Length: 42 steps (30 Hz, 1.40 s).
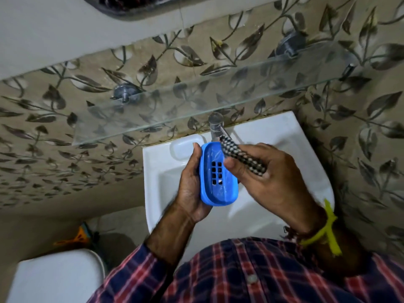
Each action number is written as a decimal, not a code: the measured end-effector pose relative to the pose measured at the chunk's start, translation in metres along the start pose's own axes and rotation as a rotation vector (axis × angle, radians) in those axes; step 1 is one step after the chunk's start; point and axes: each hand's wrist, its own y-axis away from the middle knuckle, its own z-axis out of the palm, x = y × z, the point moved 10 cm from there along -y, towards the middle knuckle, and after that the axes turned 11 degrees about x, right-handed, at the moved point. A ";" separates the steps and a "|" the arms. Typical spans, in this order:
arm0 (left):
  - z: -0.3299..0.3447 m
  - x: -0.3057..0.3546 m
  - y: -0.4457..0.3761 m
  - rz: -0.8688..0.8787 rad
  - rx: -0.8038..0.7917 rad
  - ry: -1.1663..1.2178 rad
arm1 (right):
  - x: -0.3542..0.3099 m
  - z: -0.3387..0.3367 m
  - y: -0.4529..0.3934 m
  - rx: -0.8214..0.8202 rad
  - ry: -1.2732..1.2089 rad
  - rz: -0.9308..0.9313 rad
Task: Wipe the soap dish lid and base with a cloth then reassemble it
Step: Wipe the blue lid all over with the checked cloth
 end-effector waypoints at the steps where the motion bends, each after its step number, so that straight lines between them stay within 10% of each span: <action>1: 0.003 0.000 0.001 0.007 -0.003 -0.010 | -0.006 0.000 0.001 0.026 0.140 -0.046; 12: 0.014 -0.004 0.011 0.027 -0.028 -0.020 | -0.037 0.004 0.009 0.190 0.427 -0.270; 21: 0.015 -0.003 0.011 0.029 -0.028 -0.002 | -0.018 -0.008 0.006 0.283 0.085 0.021; 42: 0.017 0.001 0.008 -0.034 -0.044 0.056 | -0.038 0.023 0.008 0.046 0.330 -0.291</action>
